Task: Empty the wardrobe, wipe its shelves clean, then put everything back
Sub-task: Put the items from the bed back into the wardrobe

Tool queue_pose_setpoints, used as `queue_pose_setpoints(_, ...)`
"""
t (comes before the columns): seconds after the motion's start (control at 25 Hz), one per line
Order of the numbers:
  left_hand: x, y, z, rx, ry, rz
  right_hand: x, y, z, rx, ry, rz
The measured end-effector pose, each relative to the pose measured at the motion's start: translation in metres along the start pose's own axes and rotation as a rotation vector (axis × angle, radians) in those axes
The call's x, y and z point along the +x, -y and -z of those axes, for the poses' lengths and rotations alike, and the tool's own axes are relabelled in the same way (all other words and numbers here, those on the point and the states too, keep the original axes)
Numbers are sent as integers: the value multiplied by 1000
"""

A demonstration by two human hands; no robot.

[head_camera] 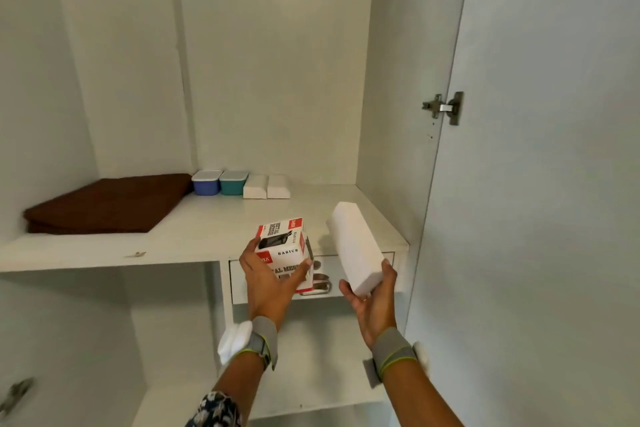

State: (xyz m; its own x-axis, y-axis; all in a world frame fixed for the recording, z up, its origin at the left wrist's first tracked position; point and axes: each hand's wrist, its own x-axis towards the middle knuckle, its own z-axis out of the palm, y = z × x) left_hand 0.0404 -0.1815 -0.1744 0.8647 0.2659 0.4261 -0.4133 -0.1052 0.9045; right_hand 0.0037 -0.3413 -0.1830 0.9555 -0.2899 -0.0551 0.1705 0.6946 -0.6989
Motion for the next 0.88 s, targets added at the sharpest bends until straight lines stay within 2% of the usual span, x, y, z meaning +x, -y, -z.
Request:
queue_pose_setpoints(0.16,87,26,-10,-39,4,6,81,-12,-50,118,-39,-20)
queue_pose_setpoints(0.44,190,83,-32,37,53,2,199,-36,-94,81,-141,-163)
queue_pose_setpoints(0.64,243,111,-52,81,91,2,269,-42,-114,-25,-186,-232)
queue_pose_setpoints(0.88,280,131,-81,103,23,39,346,-42,-123,-168,-153,-393)
